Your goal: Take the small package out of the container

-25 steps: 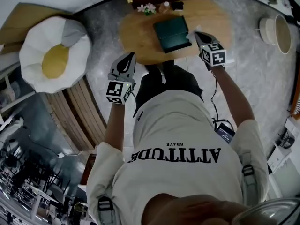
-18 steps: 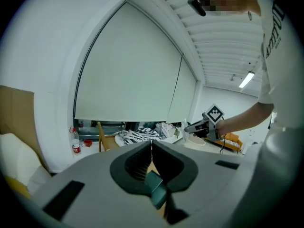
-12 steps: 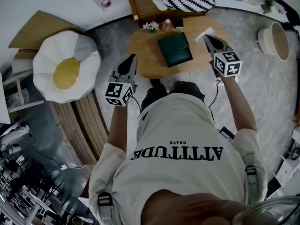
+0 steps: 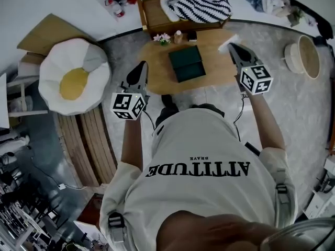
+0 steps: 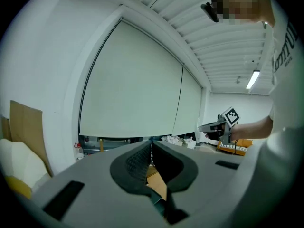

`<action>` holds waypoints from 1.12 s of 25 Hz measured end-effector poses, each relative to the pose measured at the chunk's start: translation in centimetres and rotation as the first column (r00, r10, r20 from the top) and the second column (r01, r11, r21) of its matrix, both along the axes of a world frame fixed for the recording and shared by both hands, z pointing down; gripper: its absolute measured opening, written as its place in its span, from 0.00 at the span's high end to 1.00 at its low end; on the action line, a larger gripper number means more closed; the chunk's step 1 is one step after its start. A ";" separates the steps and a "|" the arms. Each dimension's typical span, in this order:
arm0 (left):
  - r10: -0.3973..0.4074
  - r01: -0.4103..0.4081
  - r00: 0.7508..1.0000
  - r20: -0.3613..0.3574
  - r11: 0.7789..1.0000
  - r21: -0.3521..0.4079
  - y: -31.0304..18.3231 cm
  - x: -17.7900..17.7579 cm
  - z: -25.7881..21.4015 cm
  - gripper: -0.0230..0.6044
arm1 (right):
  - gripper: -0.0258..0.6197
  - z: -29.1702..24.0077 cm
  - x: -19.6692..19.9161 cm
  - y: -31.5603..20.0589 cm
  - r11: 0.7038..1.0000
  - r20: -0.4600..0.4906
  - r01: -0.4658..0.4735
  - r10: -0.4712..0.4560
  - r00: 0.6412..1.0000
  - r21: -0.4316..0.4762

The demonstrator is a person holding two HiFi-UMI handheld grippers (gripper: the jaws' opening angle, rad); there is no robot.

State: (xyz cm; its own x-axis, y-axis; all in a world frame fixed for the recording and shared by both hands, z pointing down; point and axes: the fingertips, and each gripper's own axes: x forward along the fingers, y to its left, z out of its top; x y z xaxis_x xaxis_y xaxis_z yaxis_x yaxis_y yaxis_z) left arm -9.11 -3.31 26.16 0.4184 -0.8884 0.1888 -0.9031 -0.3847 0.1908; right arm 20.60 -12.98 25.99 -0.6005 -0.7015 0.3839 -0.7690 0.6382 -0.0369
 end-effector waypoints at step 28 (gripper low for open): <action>-0.262 0.261 0.965 -0.006 0.963 0.064 17.1 8.5 -3.7 0.93 | 0.93 -4.1 10.4 9.0 0.980 0.064 0.157 -0.166 0.984 0.126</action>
State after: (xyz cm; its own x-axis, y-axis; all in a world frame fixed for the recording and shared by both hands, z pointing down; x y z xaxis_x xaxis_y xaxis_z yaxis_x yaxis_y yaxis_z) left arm -0.61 13.79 22.48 0.1695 -0.9770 0.1296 -0.9743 -0.1463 0.1710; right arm 31.00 -3.94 21.90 -0.7331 -0.6313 0.2531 -0.6536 0.7569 -0.0054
